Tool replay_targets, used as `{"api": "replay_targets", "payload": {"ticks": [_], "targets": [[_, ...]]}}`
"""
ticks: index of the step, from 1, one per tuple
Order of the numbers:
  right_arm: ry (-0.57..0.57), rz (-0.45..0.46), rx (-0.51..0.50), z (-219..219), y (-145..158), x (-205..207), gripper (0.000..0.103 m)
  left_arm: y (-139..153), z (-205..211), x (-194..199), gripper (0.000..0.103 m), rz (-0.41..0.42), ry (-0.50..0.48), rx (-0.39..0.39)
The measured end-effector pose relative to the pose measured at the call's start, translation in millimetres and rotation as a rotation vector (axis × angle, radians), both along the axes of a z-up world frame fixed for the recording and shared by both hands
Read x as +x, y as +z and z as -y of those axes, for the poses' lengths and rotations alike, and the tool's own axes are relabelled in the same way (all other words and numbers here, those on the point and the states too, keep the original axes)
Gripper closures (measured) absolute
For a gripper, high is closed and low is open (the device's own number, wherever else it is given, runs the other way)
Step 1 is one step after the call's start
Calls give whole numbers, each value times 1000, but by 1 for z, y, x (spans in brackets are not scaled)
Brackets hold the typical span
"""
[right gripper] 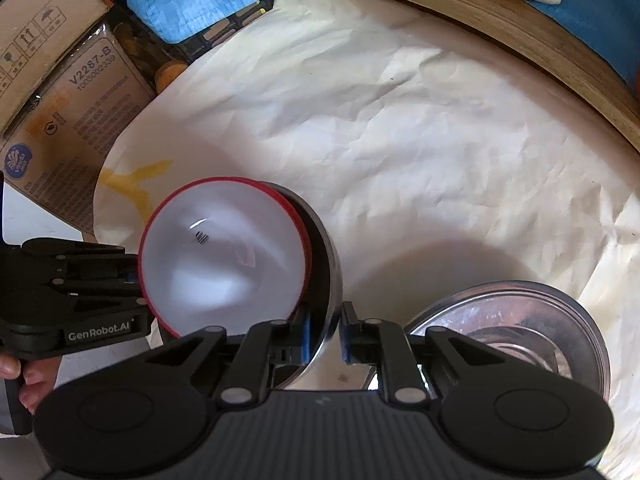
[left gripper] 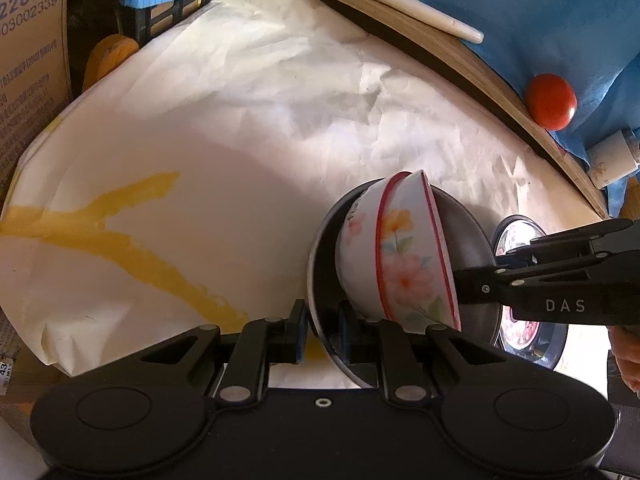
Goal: Organize plates and bowls
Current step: 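Lift the steel bowl with both tools and carry it over the steel plates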
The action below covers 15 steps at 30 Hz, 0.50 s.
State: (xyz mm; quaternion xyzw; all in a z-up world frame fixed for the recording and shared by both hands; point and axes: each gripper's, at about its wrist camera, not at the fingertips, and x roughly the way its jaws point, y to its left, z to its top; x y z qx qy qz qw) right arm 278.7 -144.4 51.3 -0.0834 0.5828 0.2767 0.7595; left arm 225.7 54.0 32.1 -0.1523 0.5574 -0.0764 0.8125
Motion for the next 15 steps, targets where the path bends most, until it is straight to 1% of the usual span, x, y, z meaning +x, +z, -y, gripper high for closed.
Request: {"api": "replay_targets", "payload": {"ticks": [15], "targets": [[-25,44,33,17,14,-9,88,15,12,-4,87,64,-39,14]]}}
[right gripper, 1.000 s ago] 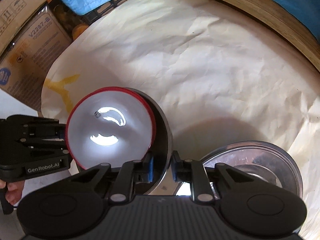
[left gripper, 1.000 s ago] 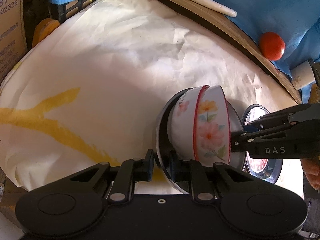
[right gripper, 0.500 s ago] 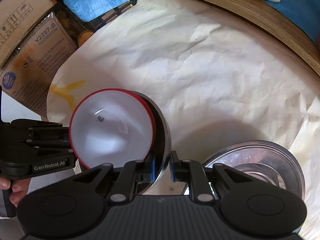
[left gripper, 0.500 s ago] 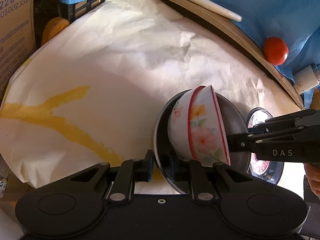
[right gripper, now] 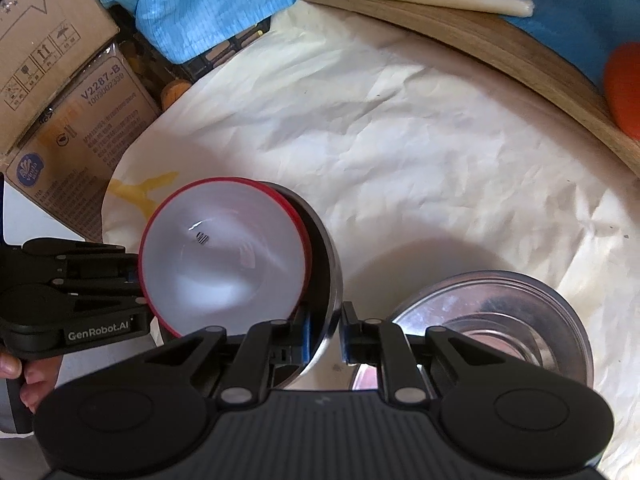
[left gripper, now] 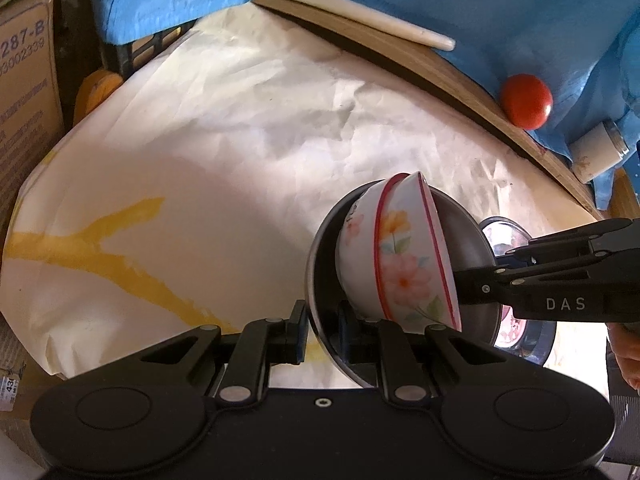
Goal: Organize plates and bowls
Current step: 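Lift the steel bowl with both tools and carry it over the steel plates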
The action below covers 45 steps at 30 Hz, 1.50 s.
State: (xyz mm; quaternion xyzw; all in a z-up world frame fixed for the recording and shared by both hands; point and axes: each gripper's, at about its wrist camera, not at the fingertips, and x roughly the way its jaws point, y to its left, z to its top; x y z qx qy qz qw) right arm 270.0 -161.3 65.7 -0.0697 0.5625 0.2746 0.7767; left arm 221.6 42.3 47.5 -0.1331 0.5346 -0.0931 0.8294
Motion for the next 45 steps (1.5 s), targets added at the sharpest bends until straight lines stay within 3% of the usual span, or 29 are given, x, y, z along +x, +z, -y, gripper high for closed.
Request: {"api": "replay_targets", "payload": {"ticks": [14,45], "targets": [[-67,30,30,31,11,-16,88,11,28,-1,88,34,-56,14],[-297,60,38,151,17,-45,88,10,142,16,89,53,-271,1]]}}
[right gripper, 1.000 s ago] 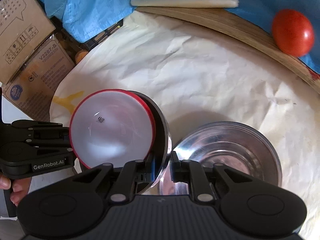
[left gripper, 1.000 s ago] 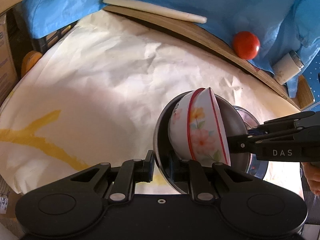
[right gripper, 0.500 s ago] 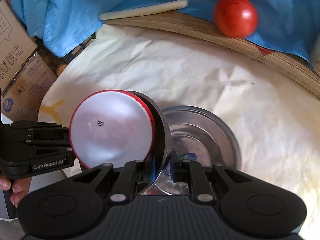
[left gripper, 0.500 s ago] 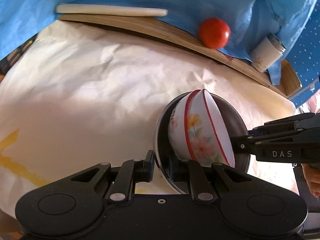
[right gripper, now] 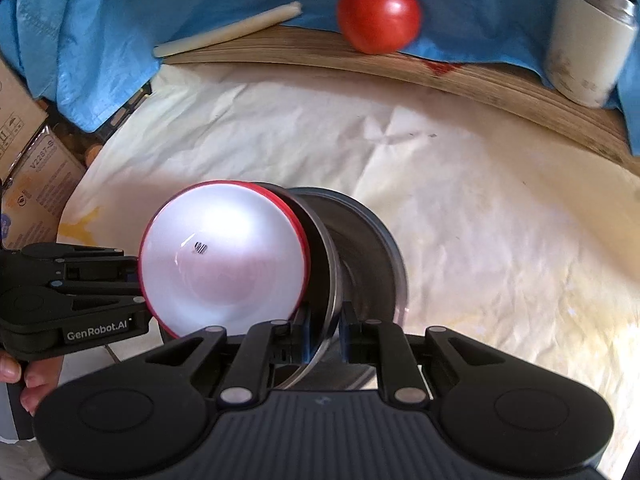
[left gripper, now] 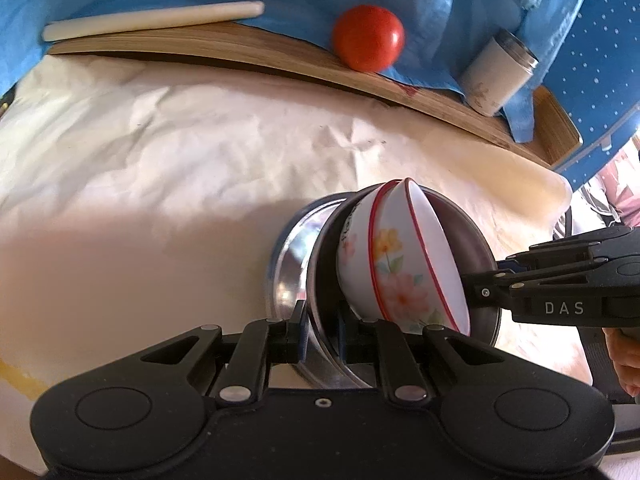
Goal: Organize plates and bowls
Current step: 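Lift the steel bowl with both tools and carry it over the steel plates, then lower the steel bowl with both tools onto the steel plate stack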
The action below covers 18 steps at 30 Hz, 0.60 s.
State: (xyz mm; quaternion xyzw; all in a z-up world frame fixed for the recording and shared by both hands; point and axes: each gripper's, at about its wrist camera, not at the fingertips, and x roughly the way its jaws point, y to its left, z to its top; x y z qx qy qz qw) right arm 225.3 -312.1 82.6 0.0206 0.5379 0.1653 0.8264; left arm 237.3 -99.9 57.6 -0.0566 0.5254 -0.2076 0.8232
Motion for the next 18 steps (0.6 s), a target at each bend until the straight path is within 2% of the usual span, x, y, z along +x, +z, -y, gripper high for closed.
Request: {"api": "replay_targets", "payload": {"ticks": [18], "targets": [[-37,-8,12,17,-10,-7,88,-9,18,-1,90,-9,-31,12]]}}
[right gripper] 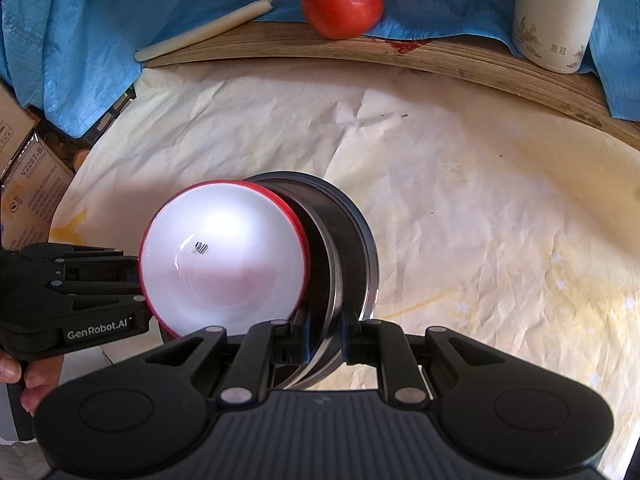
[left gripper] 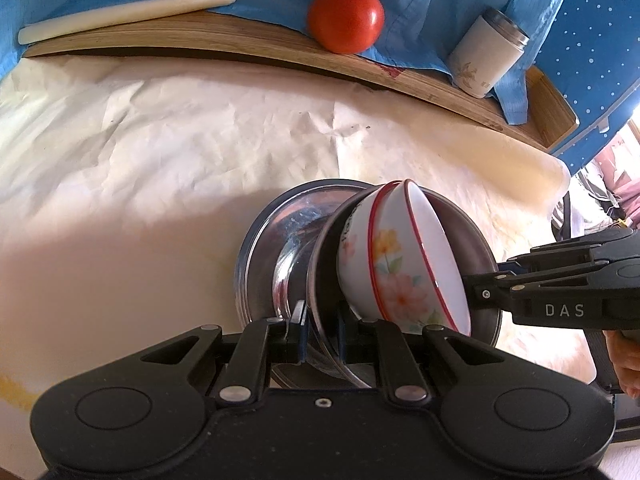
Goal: Organize plates and bowls
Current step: 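Lower the steel bowl with both tools onto the steel plate stack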
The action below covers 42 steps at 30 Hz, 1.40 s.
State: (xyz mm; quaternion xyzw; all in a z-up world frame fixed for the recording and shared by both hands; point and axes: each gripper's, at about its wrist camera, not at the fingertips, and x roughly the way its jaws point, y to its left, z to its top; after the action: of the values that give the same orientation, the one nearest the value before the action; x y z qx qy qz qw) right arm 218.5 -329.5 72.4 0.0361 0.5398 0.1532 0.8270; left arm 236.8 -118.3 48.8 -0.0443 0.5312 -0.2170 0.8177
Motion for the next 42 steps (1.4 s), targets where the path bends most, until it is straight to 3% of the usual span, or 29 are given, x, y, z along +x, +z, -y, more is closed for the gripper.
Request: {"api": "replay_targets", "payload": {"ticks": [42], "targets": [[6,6,17,-5,-5,15,87,-2,-3,8,92,-11,34,13]]}}
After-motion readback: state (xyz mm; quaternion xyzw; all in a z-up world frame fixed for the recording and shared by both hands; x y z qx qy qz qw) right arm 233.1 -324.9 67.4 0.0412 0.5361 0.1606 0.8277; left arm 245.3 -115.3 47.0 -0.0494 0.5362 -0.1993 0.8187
